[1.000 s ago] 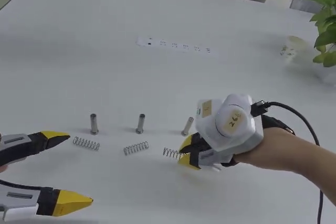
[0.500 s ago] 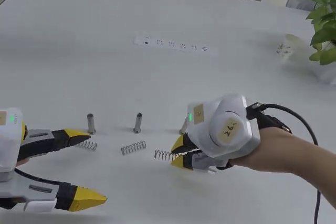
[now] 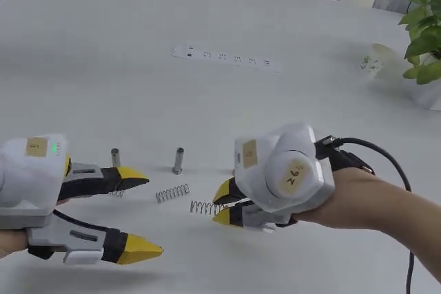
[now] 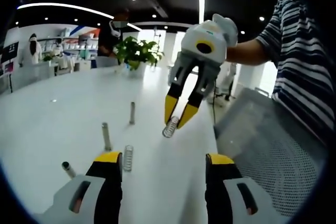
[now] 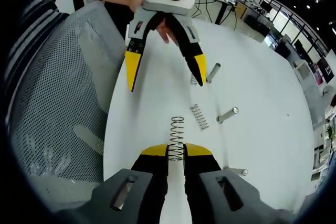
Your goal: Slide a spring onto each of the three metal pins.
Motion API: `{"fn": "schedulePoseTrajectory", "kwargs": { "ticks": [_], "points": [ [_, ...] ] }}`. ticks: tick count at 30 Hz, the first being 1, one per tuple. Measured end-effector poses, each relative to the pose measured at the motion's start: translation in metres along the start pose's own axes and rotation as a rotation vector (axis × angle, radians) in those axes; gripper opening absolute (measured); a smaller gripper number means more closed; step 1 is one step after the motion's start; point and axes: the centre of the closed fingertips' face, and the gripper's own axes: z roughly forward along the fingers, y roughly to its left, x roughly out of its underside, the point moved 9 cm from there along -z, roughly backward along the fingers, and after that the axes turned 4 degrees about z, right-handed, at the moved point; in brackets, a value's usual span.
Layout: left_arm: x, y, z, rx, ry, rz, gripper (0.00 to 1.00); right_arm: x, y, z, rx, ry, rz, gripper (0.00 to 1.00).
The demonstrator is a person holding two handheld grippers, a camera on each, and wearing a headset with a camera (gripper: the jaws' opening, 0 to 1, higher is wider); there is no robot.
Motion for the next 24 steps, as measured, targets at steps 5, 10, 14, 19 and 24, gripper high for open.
{"fn": "schedulePoseTrajectory", "kwargs": {
  "ticks": [5, 10, 14, 19, 24],
  "points": [
    [-0.008, 0.001, 0.008, 0.018, -0.036, 0.002, 0.50, -0.006, 0.002, -0.001, -0.001, -0.022, 0.001, 0.08],
    [-0.013, -0.002, 0.016, 0.048, -0.051, 0.010, 0.41, -0.009, 0.003, -0.002, -0.003, -0.034, 0.000, 0.08],
    [-0.015, -0.002, 0.021, 0.077, -0.055, 0.020, 0.36, -0.011, 0.003, -0.003, -0.004, -0.038, -0.004, 0.08],
    [-0.016, -0.001, 0.026, 0.098, -0.049, 0.035, 0.30, -0.012, 0.004, -0.004, 0.001, -0.036, -0.016, 0.08],
    [-0.020, -0.001, 0.029, 0.109, -0.064, 0.044, 0.22, -0.014, 0.004, -0.005, 0.004, -0.042, -0.017, 0.08]
  ]
}}
